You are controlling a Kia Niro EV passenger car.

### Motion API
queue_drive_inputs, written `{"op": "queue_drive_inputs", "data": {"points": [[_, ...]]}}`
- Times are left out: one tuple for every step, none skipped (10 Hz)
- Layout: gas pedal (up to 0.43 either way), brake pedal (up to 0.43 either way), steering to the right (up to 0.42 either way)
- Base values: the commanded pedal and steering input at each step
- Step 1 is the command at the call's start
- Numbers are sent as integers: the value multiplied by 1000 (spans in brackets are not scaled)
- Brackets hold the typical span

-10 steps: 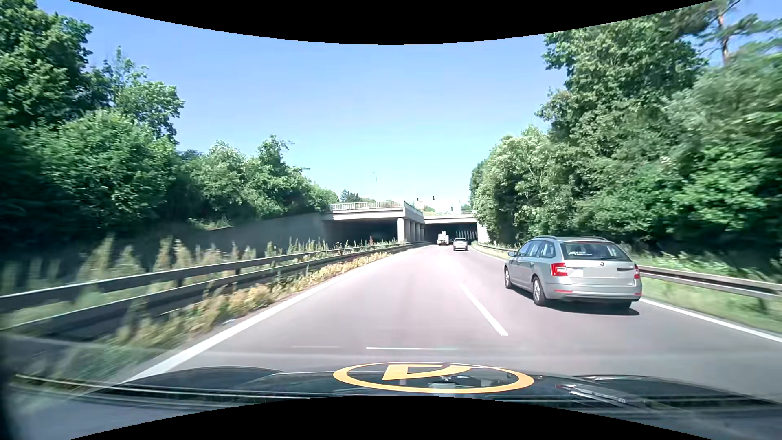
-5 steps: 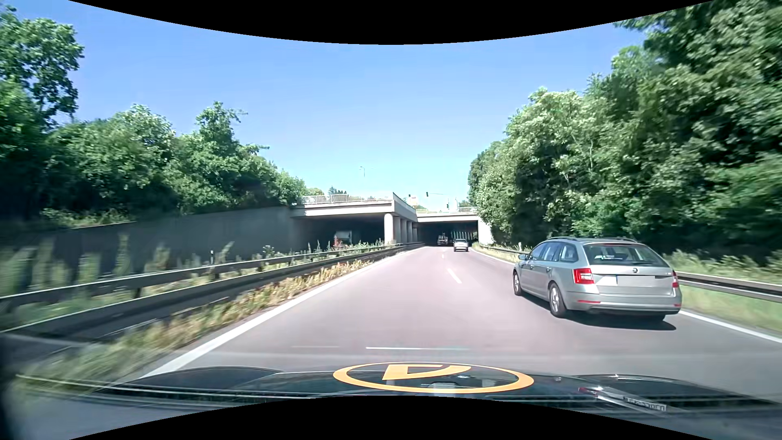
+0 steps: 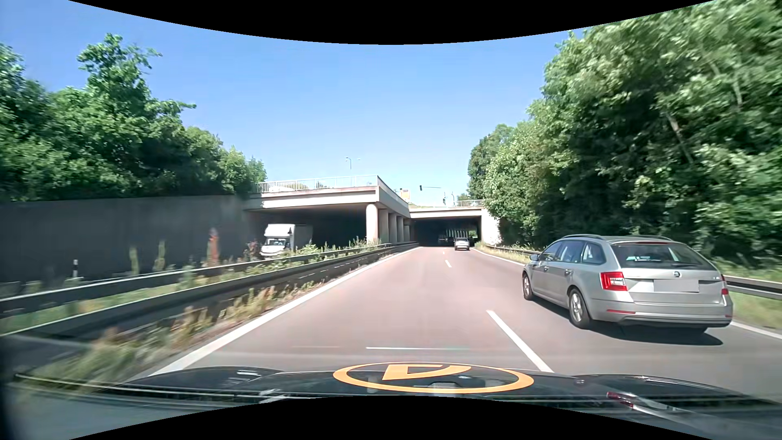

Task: Follow the waypoints while adhering to traffic rules and regulations

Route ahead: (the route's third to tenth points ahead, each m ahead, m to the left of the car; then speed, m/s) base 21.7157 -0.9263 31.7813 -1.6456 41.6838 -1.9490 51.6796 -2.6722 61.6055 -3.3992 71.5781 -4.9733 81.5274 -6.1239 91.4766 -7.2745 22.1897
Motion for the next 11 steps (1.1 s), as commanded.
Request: {"op": "queue_drive_inputs", "data": {"points": [[268, 0, 9], [268, 0, 9], [268, 0, 9], [268, 0, 9], [268, 0, 9], [268, 0, 9], [268, 0, 9], [268, 0, 9], [268, 0, 9], [268, 0, 9], [260, 0, 9]]}}
